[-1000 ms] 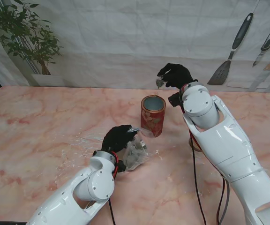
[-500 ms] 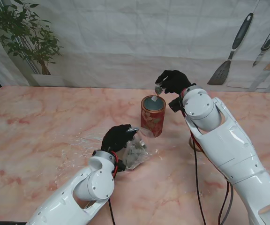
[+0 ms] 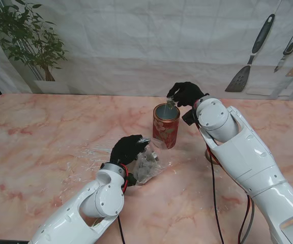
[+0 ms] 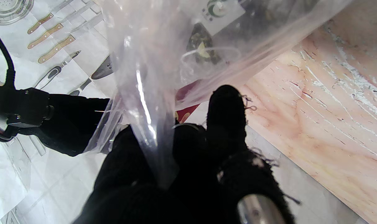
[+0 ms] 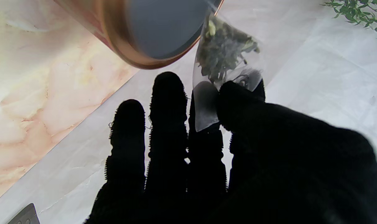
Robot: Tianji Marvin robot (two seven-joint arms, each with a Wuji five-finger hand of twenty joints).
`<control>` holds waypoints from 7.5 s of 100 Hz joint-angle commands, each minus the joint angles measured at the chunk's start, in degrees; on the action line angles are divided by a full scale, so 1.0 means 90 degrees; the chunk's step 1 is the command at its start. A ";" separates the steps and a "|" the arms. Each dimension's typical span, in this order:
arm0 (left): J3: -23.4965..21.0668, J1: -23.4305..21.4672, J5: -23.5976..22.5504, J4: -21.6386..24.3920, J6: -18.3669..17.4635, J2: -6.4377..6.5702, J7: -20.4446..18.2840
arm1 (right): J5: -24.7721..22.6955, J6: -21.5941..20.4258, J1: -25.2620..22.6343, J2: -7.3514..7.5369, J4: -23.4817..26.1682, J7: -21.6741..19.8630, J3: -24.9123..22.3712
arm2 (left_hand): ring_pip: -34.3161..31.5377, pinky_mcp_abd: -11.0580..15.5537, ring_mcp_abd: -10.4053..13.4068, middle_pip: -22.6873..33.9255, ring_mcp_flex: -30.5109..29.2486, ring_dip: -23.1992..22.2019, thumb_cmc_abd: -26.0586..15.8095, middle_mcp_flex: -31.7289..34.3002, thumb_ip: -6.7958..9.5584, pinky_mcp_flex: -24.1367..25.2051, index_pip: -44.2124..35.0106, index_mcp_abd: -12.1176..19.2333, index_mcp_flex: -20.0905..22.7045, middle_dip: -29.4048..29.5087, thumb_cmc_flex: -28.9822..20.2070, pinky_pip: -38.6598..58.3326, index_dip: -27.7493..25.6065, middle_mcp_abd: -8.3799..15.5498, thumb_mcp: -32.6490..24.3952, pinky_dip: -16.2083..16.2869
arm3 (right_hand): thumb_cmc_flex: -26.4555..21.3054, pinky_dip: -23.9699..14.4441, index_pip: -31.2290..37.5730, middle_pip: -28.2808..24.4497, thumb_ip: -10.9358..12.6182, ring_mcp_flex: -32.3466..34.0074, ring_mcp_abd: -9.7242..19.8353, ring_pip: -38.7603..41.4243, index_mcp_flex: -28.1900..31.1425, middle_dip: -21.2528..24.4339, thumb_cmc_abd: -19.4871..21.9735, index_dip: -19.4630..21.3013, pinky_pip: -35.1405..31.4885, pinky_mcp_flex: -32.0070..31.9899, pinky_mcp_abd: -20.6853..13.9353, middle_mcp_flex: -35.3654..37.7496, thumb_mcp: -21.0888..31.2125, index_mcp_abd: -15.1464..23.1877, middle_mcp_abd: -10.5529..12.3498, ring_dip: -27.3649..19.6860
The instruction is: Insert tea bags into the tea bag box
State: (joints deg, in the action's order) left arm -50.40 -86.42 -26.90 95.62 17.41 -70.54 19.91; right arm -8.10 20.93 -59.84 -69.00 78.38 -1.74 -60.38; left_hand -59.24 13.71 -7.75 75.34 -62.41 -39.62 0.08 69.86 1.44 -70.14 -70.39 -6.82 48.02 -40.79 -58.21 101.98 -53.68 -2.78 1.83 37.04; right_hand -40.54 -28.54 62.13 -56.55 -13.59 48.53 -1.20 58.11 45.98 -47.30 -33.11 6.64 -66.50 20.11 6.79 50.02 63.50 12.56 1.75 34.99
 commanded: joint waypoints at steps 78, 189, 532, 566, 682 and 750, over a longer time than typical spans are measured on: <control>-0.0040 -0.0015 0.0024 0.0070 -0.0018 -0.0018 -0.0076 | -0.0381 0.0578 0.0265 0.0102 0.0020 -0.0554 0.0356 | -0.3513 0.0562 -0.0820 -0.0571 -0.1149 0.0024 -0.0156 -0.0051 0.0018 0.0633 -0.0723 -0.0921 0.0516 0.0072 -0.0356 0.2000 -0.0249 0.0140 -0.0089 -0.0054 | 0.2157 0.0081 -0.0438 -0.0698 -0.0304 -0.0779 0.0021 0.0305 -0.0286 -0.0240 -0.0861 0.0432 0.0068 -0.0577 0.0051 -0.1176 0.0009 -0.0427 0.0048 0.0280; -0.0075 0.0063 -0.0175 0.0148 0.0250 -0.0010 -0.0069 | -0.0079 -0.0623 -0.1429 0.0771 0.1801 -0.2306 -0.0739 | -0.3528 0.0572 -0.0831 -0.0540 -0.1149 0.0017 -0.0133 0.0012 0.0024 0.0627 -0.0780 -0.0911 0.0557 0.0090 -0.0357 0.2000 -0.0273 0.0183 -0.0093 0.0005 | 0.1726 -0.0115 -0.0177 -0.0907 -0.0400 -0.0599 -0.0164 0.0668 0.0064 -0.0332 -0.0154 0.0215 -0.0065 -0.0512 0.0095 -0.0816 -0.0447 -0.0679 -0.0093 0.0425; 0.0175 -0.0145 -0.0220 0.0299 -0.0659 -0.0035 0.0271 | -0.0087 -0.0392 -0.1712 0.1078 0.2221 -0.3403 -0.0460 | -0.3515 0.0514 -0.0858 -0.0563 -0.1148 0.0013 -0.0131 -0.0018 0.0028 0.0633 -0.0741 -0.0940 0.0544 0.0096 -0.0367 0.2000 -0.0275 0.0135 -0.0091 -0.0010 | 0.0897 -0.0291 0.1325 -0.2072 0.0706 -0.1524 -0.0360 0.1249 -0.0416 -0.2021 0.0475 0.1988 -0.0061 -0.1102 0.0282 -0.1418 -0.0242 -0.1216 -0.0328 0.0717; 0.0176 -0.0113 -0.0198 0.0283 -0.0572 -0.0040 0.0241 | 0.0031 -0.0079 -0.1768 0.1066 0.2454 -0.3364 -0.0784 | -0.3515 0.0515 -0.0858 -0.0560 -0.1148 0.0013 -0.0138 -0.0022 0.0029 0.0633 -0.0743 -0.0943 0.0542 0.0094 -0.0371 0.2000 -0.0275 0.0133 -0.0094 -0.0017 | 0.0897 -0.0307 0.1303 -0.2085 0.0715 -0.1509 -0.0370 0.1268 -0.0403 -0.2016 0.0463 0.2017 -0.0076 -0.1108 0.0305 -0.1406 -0.0233 -0.1240 -0.0354 0.0723; 0.0137 -0.0108 -0.0130 0.0260 -0.0556 -0.0020 0.0133 | 0.0355 0.1286 -0.1365 0.0566 0.2331 -0.1628 -0.1175 | -0.3515 0.0518 -0.0858 -0.0564 -0.1148 0.0013 -0.0140 -0.0031 0.0029 0.0633 -0.0741 -0.0942 0.0540 0.0093 -0.0375 0.2000 -0.0274 0.0135 -0.0096 -0.0030 | 0.0856 -0.0387 0.1193 -0.2042 0.0628 -0.1360 -0.0427 0.1331 -0.0231 -0.2028 0.0331 0.1958 -0.0171 -0.1030 0.0330 -0.1221 -0.0197 -0.1265 -0.0420 0.0742; 0.0157 -0.0064 -0.0108 0.0225 -0.0559 -0.0011 0.0067 | 0.0915 0.1396 -0.1037 -0.0001 0.1666 0.0022 -0.1275 | -0.3515 0.0506 -0.0858 -0.0563 -0.1148 0.0013 -0.0147 -0.0023 0.0024 0.0634 -0.0743 -0.0933 0.0539 0.0092 -0.0366 0.2000 -0.0277 0.0136 -0.0091 -0.0029 | 0.0810 -0.0449 0.1127 -0.1986 0.0464 -0.1345 -0.0426 0.1327 -0.0105 -0.2034 0.0240 0.1913 -0.0197 -0.1060 0.0321 -0.1132 -0.0091 -0.1254 -0.0449 0.0737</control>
State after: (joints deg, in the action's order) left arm -49.06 -87.28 -28.15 97.43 12.41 -70.59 21.41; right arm 0.10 33.51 -69.62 -68.42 94.20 -1.47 -72.05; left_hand -59.24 13.67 -7.76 75.33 -62.41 -39.61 0.08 69.85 1.56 -70.14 -70.39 -6.82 48.02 -40.79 -58.21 102.04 -53.68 -2.79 1.78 37.03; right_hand -32.11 -31.55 71.47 -73.57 -10.17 35.48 -4.64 68.78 43.29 -64.49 -29.45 23.98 -67.58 10.86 8.91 39.39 59.63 0.20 -2.16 40.82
